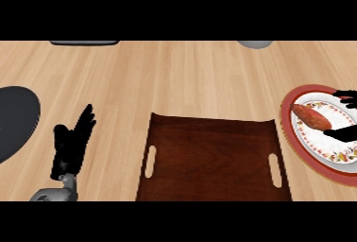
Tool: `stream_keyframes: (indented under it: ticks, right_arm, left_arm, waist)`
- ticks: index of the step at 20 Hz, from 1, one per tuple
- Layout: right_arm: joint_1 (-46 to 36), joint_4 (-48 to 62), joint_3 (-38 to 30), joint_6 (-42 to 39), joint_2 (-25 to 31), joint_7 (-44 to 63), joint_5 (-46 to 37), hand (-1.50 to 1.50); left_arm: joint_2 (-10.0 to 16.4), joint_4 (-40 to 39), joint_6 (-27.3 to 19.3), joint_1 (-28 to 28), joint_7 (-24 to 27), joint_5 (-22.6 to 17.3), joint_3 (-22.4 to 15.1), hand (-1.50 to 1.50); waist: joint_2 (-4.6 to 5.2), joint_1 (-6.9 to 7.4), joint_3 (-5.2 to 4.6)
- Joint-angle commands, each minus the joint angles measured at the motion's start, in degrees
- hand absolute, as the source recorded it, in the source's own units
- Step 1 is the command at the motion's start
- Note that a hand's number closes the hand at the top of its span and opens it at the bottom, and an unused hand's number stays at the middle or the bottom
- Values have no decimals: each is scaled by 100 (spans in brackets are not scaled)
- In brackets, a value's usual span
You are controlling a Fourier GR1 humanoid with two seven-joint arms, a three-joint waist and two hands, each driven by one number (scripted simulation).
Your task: Pick the sweet potato from the tray and place it in the plate
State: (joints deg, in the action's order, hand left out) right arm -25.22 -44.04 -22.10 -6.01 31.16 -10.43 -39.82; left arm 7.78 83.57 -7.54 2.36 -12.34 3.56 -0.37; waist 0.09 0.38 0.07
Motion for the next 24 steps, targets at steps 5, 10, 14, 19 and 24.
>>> stream_keyframes:
  ticks: [5, 10, 14, 19, 24]
  right_arm:
    - [-263, -109, -1516, -602, -86, -935, 2008, -150]
    - [77, 498, -1967, -1218, 342, -1461, 2609, -150]
    - [434, 517, -1778, -1576, 264, -1752, 2791, -150]
    - [257, 905, -1556, -1464, 335, -2259, 2942, -150]
    - [542, 1105, -1272, -1298, 314, -2842, 2926, -150]
  left_arm:
    - [-88, 80, -160, -189, 44, 116, -36, 0]
    - [100, 188, 39, -92, -138, 11, 88, 0]
    - [-336, 278, -217, -308, -90, 292, -298, 0]
    - [-250, -23, -160, 193, -198, 265, -66, 0]
    - [-113, 11, 122, -201, 197, 111, 118, 0]
  waist:
    - [-44, -110, 0]
    - [1, -21, 1]
    - [-8, -22, -3]
    - [1, -8, -3]
    - [-1, -7, -4]
